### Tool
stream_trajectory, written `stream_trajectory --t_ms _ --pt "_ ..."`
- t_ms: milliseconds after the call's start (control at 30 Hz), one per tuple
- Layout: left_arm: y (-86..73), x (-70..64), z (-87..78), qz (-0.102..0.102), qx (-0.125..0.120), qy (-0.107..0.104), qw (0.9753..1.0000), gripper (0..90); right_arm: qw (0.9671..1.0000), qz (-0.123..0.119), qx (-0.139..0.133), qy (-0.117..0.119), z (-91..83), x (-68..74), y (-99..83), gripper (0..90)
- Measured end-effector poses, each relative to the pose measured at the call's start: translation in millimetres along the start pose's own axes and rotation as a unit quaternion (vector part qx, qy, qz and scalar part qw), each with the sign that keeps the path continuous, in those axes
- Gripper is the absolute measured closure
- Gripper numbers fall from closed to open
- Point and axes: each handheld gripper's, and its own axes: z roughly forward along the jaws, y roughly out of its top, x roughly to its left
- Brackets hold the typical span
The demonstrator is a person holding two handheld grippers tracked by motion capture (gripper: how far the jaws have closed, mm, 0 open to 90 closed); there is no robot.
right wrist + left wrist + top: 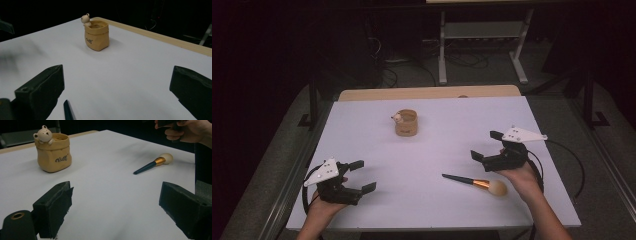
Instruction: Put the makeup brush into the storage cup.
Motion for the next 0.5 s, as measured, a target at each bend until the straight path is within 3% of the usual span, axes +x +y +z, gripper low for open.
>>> stream_trajectory --t_ms 500 --pt "-0.3 -0.1 1.6 -0.002 -0.001 -0.003 1.0 10.5 0.9998 -0.002 -0.001 0.018 15.2 -1.1 7.6 0.0"
